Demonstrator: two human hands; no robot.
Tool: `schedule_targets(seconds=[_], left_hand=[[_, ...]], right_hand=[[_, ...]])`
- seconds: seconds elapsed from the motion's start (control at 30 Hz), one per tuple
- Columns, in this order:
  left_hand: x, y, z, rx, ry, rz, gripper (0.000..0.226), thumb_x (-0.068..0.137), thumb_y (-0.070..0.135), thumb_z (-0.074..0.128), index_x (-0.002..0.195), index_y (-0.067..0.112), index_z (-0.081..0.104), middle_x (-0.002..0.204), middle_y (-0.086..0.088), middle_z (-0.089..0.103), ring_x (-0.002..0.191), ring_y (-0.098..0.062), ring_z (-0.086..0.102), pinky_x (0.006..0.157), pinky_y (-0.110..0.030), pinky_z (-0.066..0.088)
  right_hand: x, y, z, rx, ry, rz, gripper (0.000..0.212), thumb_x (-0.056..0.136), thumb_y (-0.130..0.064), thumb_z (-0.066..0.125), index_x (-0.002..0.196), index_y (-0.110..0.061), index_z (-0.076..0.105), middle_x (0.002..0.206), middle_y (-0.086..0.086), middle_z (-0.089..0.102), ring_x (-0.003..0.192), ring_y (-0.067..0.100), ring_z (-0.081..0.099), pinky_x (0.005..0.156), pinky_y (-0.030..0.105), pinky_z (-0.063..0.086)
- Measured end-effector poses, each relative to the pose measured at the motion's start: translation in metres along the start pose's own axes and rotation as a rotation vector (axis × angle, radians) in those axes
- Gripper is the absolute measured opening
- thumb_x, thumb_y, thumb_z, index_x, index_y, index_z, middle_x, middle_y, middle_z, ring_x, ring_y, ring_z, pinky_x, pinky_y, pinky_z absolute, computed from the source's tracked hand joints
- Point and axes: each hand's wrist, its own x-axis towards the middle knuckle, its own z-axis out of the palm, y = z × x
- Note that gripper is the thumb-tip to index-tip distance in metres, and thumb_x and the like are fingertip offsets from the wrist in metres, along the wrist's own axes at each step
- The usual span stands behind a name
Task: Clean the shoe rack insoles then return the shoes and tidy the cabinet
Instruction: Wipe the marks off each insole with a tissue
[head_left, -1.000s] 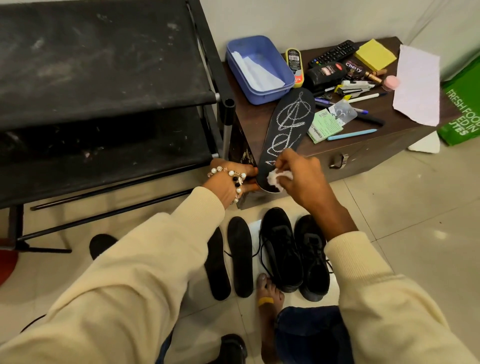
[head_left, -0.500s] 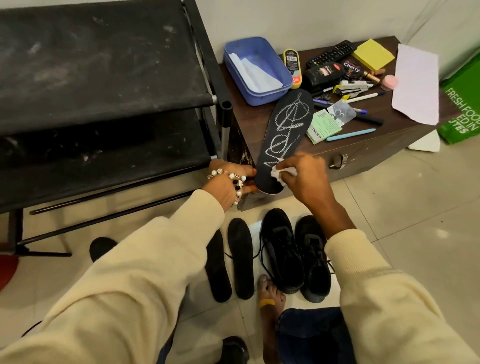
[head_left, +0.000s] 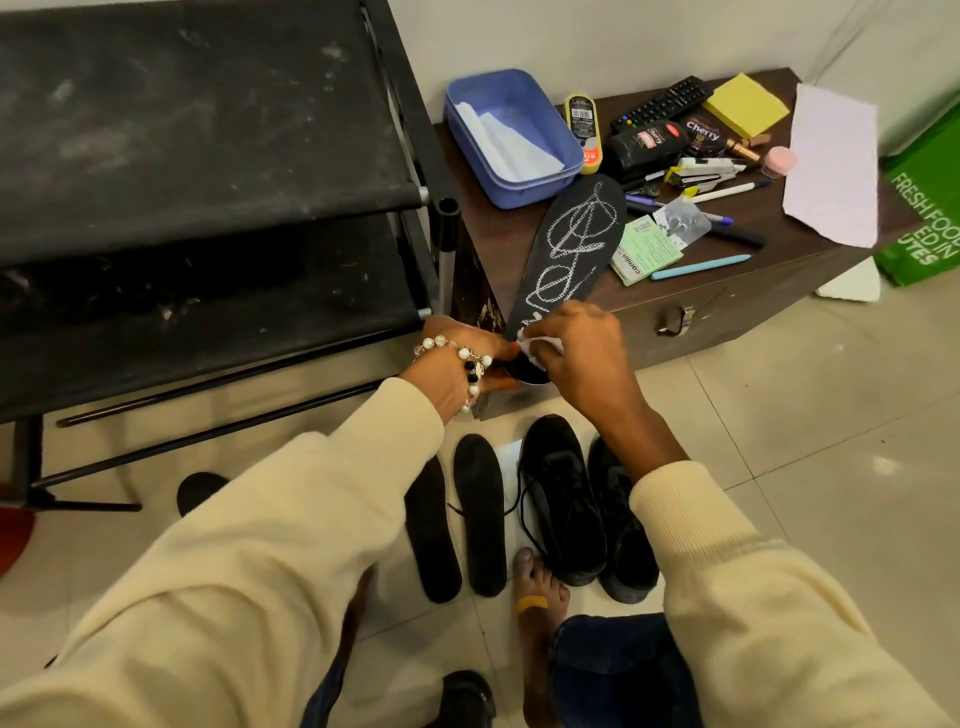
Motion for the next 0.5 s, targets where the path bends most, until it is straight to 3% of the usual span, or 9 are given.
schedule_targets(seconds=[0.1,0.17,0.3,0.43,0.5], left_hand=[[-0.002,0.0,0.0,-0.002,-0.027,0.001,0.015,0.081,-0.008,0.067,0.096,-0.006,0.063,0.095,-0.02,0.069,0.079,-0.03,0.071,0.055,-0.034,0.06],[-0.003,0.001,-0.001,-0.043,-0.003,-0.008,0.021,0.081,-0.011,0.067,0.101,-0.008,0.064,0.091,-0.022,0.069,0.073,-0.029,0.069,0.046,-0.034,0.058],[-0.007,0.002,-0.001,-0.077,-0.051,-0.047,0.015,0.086,-0.012,0.059,0.101,-0.012,0.061,0.092,-0.016,0.067,0.086,-0.031,0.064,0.046,-0.032,0.056],[-0.004,0.002,-0.002,-0.031,-0.004,-0.018,0.016,0.083,-0.01,0.065,0.098,-0.01,0.063,0.084,-0.02,0.067,0.079,-0.032,0.069,0.044,-0.032,0.056],[-0.006,0.003,-0.002,-0.02,0.014,-0.015,0.017,0.081,-0.011,0.067,0.098,-0.011,0.063,0.081,-0.019,0.067,0.069,-0.029,0.068,0.041,-0.032,0.055]], right_hand=[[0.002,0.002,-0.003,-0.062,-0.073,-0.103,0.029,0.094,-0.022,0.054,0.119,-0.016,0.066,0.116,0.01,0.06,0.11,0.025,0.049,0.084,0.027,0.034],[0.004,0.01,-0.007,-0.065,-0.042,-0.03,0.029,0.094,-0.02,0.054,0.12,-0.013,0.066,0.117,0.012,0.059,0.111,0.027,0.049,0.084,0.026,0.032],[0.005,0.015,-0.007,-0.049,0.072,0.113,0.027,0.093,-0.012,0.055,0.115,-0.009,0.068,0.113,0.015,0.06,0.106,0.027,0.053,0.081,0.023,0.031],[0.005,-0.001,0.001,-0.11,-0.026,-0.072,0.028,0.096,-0.017,0.049,0.117,-0.012,0.067,0.115,0.012,0.059,0.109,0.026,0.049,0.084,0.028,0.033],[0.007,0.002,-0.002,-0.105,-0.023,-0.069,0.029,0.096,-0.017,0.05,0.119,-0.012,0.067,0.116,0.012,0.059,0.11,0.027,0.047,0.085,0.028,0.033]])
